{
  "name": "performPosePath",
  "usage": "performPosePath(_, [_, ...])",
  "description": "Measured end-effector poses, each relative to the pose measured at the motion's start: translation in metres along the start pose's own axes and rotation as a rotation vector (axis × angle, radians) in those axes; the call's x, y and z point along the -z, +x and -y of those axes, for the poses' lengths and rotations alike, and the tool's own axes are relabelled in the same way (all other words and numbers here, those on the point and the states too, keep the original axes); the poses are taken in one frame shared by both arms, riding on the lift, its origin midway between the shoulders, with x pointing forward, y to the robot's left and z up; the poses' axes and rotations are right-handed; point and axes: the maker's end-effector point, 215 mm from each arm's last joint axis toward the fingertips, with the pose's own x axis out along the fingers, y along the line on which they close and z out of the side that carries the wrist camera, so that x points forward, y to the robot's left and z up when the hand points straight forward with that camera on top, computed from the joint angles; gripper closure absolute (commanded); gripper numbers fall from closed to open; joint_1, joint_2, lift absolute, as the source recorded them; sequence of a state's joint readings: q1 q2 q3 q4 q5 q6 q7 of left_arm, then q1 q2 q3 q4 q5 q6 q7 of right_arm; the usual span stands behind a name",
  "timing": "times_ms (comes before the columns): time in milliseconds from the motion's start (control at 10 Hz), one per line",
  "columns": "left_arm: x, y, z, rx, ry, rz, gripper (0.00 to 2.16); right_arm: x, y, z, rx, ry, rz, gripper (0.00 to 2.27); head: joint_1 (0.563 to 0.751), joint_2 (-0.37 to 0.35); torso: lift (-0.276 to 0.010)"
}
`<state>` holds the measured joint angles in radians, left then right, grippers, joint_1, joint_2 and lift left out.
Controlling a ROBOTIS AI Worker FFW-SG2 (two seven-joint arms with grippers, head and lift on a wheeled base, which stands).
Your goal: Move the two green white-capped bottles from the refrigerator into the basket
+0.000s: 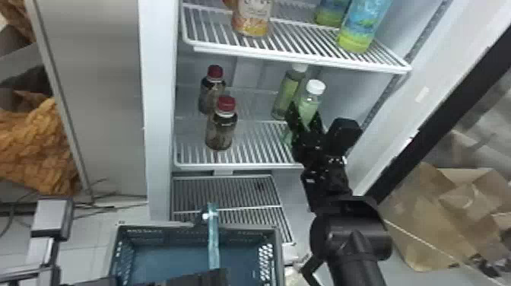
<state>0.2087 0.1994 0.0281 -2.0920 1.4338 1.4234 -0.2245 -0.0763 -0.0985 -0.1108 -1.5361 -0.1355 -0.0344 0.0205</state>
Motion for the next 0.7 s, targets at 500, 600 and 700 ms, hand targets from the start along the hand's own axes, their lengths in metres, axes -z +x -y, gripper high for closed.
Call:
performPosePath(500, [0.002, -0.001, -0.001, 0.001, -0.007, 0.001, 1.14, -0.035, -0.039, -0.040, -0.119, 0.087, 0.029, 0.85, 0.695, -0.350, -0.263])
performPosePath(600, [0.002, -0.001, -0.001, 0.001, -0.007, 0.002, 1.14, -0.037, -0.049, -0.046, -0.142, 0.103, 0.016, 0.85, 0.695, -0.350, -0.263])
performPosePath(700, [0.002, -0.001, -0.001, 0.001, -0.008, 0.002, 1.14, -0.041, -0.062, -0.051, -0.162, 0.118, 0.004, 0.85, 0.695, -0.350, -0.263])
